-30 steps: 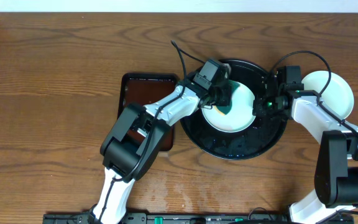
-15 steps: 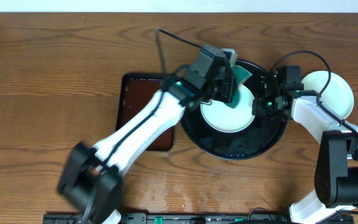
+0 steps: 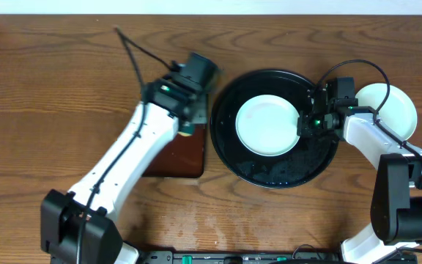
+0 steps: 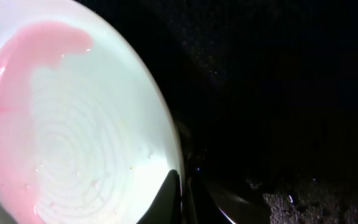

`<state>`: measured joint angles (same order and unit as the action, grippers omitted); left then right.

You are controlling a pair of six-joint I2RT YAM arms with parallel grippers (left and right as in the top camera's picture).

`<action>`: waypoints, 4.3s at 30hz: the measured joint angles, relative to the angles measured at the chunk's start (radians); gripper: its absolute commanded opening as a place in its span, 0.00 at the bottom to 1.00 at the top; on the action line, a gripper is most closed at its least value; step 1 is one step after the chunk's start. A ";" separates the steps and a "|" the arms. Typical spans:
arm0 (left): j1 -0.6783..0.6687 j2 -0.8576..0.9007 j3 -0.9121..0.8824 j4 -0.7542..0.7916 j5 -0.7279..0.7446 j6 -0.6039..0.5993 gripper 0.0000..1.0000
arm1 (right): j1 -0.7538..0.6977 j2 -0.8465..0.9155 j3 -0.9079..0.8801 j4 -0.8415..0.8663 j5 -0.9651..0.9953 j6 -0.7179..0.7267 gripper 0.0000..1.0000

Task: Clean dirty plates on tray and stack at the side
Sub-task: 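Return the sponge over the small tray with the left gripper, then lift the pale green plate off the black tray with the right gripper, then carry the plate right and set it onto the plate stack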

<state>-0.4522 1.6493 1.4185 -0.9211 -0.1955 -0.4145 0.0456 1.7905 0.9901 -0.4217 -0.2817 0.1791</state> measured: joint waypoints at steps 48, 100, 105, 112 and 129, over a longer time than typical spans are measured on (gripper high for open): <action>0.171 0.000 -0.155 0.073 0.085 0.001 0.08 | 0.002 0.000 0.051 -0.110 0.042 -0.001 0.01; 0.171 0.000 -0.200 0.117 0.085 0.004 0.08 | 0.808 0.000 0.603 -0.511 1.542 -0.058 0.01; 0.171 0.000 -0.200 0.118 0.085 0.004 0.08 | 0.811 0.000 0.604 -0.504 1.577 -0.058 0.01; 0.171 0.000 -0.200 0.118 0.085 0.004 0.08 | 0.792 0.000 0.604 -0.500 1.489 -0.056 0.01; 0.171 0.000 -0.200 0.119 0.085 0.004 0.08 | 0.243 0.000 0.604 -0.517 0.589 0.029 0.01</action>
<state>-0.2813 1.6493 1.2186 -0.8021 -0.1104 -0.4107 0.2882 1.7901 1.5944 -0.9386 0.3069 0.2081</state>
